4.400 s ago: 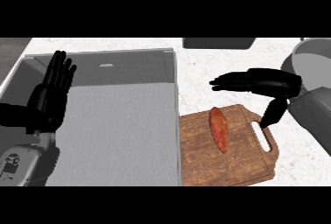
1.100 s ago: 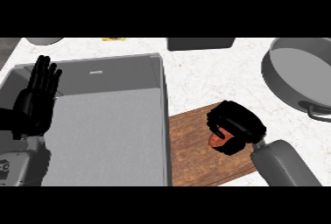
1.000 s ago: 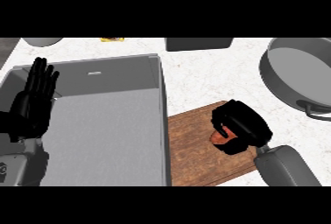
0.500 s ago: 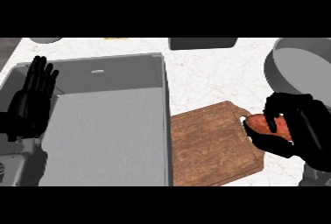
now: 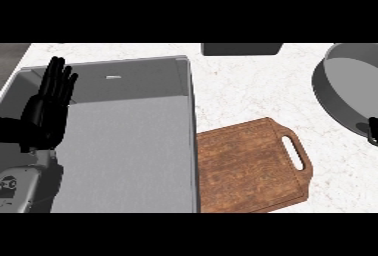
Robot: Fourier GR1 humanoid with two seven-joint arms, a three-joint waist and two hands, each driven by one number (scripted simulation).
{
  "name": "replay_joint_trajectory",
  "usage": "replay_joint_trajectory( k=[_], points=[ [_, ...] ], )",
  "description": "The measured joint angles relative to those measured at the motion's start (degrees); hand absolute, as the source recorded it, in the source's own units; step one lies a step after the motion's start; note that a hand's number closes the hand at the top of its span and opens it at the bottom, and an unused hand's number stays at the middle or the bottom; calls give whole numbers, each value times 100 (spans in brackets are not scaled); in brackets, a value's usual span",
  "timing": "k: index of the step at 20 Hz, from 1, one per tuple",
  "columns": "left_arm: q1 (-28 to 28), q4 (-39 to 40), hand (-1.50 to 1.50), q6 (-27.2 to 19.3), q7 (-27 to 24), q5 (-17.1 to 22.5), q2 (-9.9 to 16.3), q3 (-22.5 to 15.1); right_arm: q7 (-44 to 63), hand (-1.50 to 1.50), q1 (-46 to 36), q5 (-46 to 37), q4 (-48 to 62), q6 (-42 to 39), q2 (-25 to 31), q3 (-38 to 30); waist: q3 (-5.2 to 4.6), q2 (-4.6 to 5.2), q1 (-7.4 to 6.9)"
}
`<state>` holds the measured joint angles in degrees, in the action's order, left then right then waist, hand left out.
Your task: Pick the sweet potato from the cutting board and place it in the pot
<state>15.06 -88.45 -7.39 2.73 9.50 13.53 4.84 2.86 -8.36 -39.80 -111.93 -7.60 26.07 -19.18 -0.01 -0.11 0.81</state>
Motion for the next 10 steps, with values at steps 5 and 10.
replay_joint_trajectory(
  k=[5, 10],
  points=[
    [28, -11, 0, 61, 7, 4, -39, -17, -754, 150, -374, 238, 1534, 43, 660, -702, 3, 18, -83],
    [44, 7, 0, 98, -74, -38, -81, -34, -1653, 150, -1040, 309, 3482, 377, 1194, -1047, 7, 39, -159]
  ],
)
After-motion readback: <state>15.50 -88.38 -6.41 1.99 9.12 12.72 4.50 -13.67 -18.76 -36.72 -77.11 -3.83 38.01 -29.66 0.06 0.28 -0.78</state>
